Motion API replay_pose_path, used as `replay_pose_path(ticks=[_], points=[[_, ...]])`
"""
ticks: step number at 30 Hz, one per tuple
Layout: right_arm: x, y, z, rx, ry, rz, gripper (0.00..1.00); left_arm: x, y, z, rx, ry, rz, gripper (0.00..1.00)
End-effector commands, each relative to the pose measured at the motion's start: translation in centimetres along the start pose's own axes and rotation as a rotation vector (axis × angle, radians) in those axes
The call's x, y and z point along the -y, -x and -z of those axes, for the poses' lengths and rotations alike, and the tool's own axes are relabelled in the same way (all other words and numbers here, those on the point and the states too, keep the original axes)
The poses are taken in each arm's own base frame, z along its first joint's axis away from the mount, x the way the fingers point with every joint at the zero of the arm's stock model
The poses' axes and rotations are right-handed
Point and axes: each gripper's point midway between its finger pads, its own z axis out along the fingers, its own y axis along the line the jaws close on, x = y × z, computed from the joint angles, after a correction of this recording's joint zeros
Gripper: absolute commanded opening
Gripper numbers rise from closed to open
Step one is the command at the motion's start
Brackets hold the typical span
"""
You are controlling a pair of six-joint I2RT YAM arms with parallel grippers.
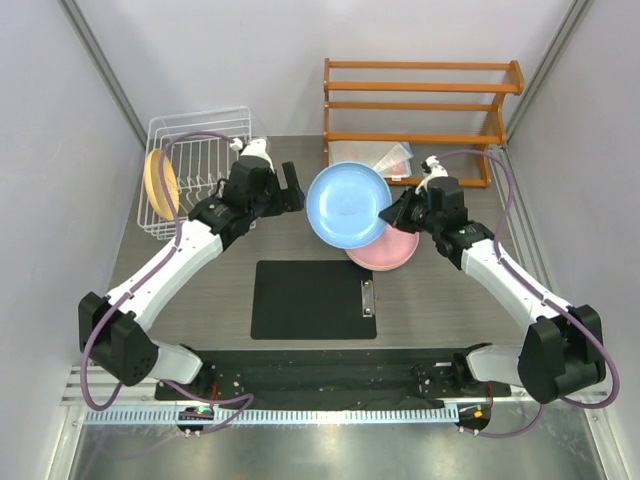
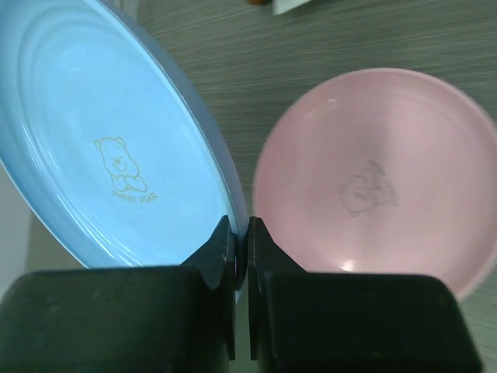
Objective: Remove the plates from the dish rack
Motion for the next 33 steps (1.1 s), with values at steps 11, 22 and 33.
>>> replay_pose_path(ticks=[11, 22, 33], points=[[10.0, 0.6, 1.6, -0.014, -0.417, 0.038, 0.05, -12.6, 10.5, 8.9, 0.385, 0.766, -0.264, 1.00], [11.6, -0.5, -0.4, -0.088, -0.449, 0.055, 0.36, -19.3, 12.1, 8.5, 0.359, 0.899, -0.193, 1.00], [10.3, 4.4, 3.4, 0.084, -0.510, 0.125, 0.82, -25.9, 13.5, 8.4, 0.340, 1.013, -0.112, 0.99]])
